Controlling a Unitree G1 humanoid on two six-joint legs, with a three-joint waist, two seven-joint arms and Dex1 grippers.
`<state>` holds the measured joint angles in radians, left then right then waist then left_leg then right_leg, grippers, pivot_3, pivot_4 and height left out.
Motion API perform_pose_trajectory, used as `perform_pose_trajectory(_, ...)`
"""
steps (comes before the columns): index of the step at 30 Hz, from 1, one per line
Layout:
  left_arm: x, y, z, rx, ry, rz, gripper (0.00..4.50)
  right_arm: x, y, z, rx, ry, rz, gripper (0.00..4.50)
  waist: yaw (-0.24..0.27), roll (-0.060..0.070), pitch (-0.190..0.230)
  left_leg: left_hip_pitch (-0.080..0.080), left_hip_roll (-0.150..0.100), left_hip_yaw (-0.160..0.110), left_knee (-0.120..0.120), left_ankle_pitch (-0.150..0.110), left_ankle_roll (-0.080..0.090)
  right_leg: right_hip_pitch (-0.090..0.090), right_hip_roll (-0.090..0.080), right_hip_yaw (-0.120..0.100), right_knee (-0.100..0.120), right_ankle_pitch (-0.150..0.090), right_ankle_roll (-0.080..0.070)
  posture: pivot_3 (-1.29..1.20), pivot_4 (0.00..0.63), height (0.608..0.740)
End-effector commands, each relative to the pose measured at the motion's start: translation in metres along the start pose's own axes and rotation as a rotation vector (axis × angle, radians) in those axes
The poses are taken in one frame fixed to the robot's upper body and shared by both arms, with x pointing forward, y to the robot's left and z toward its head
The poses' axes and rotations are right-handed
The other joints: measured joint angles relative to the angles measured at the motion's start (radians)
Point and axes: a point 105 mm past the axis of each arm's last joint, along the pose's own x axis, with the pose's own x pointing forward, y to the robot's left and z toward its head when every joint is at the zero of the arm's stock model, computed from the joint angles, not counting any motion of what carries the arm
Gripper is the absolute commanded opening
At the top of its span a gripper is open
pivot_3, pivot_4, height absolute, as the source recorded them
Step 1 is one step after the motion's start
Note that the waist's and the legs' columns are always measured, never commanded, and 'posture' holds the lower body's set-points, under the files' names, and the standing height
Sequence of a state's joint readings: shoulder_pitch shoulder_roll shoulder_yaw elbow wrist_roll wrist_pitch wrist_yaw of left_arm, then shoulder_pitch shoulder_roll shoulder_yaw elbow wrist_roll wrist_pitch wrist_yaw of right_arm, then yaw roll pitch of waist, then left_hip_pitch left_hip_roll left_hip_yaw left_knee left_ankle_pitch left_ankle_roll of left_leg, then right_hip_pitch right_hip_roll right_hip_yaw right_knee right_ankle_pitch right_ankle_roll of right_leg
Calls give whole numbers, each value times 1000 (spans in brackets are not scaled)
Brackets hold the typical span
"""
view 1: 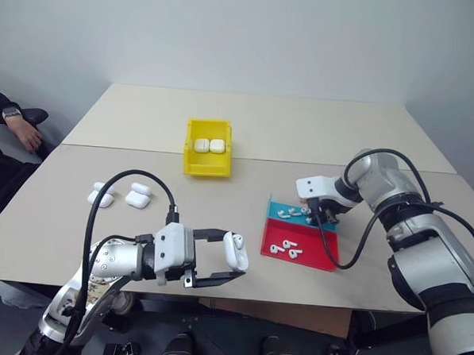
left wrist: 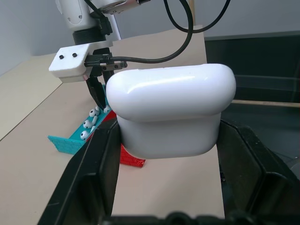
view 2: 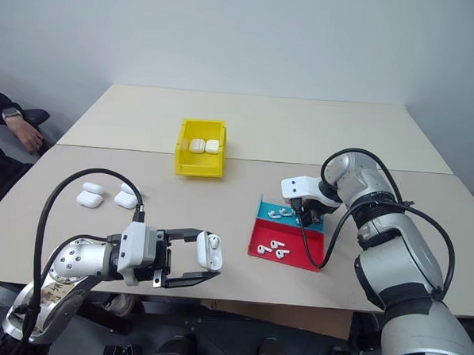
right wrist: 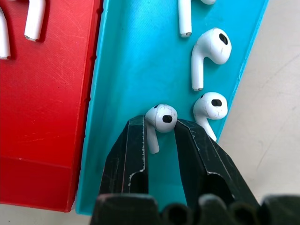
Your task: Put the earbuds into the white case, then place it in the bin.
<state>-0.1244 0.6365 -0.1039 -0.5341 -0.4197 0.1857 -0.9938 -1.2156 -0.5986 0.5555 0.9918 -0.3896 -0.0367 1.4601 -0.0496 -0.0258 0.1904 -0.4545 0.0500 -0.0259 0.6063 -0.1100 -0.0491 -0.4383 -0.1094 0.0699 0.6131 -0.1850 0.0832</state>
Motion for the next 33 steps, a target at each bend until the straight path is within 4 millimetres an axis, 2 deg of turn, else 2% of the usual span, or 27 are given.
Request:
perform_pose_trajectory(1, 1, -2, 7, 39, -21, -10, 2782, -13, -7, 4, -24, -13, -39, 1050, 0, 0, 0, 0, 0, 0, 0, 0, 0, 0, 0, 0, 0, 0, 0, 0, 150, 740)
perform_pose_trajectory(6, 1, -1, 7, 41, -21, -9, 2782, -14, -7, 3, -19, -10, -42, 1050, 0, 0, 0, 0, 0, 0, 0, 0, 0, 0, 0, 0, 0, 0, 0, 0, 150, 740)
perform_pose_trajectory(10, 2, 0, 9, 45, -28, -11, 2782, -27, -8, 3, -21, -43, -61, 1050, 1, 0, 0, 0, 0, 0, 0, 0, 0, 0, 0, 0, 0, 0, 0, 0, 150, 740)
perform_pose_trajectory(15, 3, 5, 12, 47, -51, -10, 2782, -65, -10, 17, -36, -190, -112, 1050, 3, 0, 0, 0, 0, 0, 0, 0, 0, 0, 0, 0, 0, 0, 0, 0, 150, 740)
perform_pose_trajectory(19, 5, 13, 17, 56, -80, 6, 2782, -105, -3, 36, -27, -402, -180, 1050, 3, 0, 0, 0, 0, 0, 0, 0, 0, 0, 0, 0, 0, 0, 0, 0, 150, 740)
perform_pose_trajectory(21, 7, 19, 21, 53, -107, 29, 2782, -123, 6, 48, -31, -537, -203, 1050, 5, 0, 0, 0, 0, 0, 0, 0, 0, 0, 0, 0, 0, 0, 0, 0, 150, 740)
perform_pose_trajectory(23, 10, 29, 31, 55, -166, 62, 2782, -154, 21, 66, -12, -771, -249, 1050, 10, 0, 0, 0, 0, 0, 0, 0, 0, 1, 0, 0, -1, 0, 0, 0, 150, 740)
perform_pose_trajectory(27, 14, 44, 38, 56, -206, 101, 2782, -188, 53, 84, 67, -1076, -267, 1050, 14, 0, 0, 0, 0, -1, 2, 4, 6, 2, 0, 0, -1, -1, 1, 0, 150, 740)
perform_pose_trajectory(30, 18, 52, 41, 66, -247, 102, 2782, -203, 78, 91, 149, -1264, -210, 1050, 19, 0, 0, 0, 0, -1, 2, 4, 6, 3, 0, 0, -1, 0, 1, 0, 150, 740)
perform_pose_trajectory(33, 24, 58, 42, 64, -232, 94, 2782, -205, 98, 100, 186, -1337, -206, 1050, 16, 0, 0, 1, 0, -1, 4, 4, 6, 4, 0, 0, 0, 0, 0, 0, 150, 740)
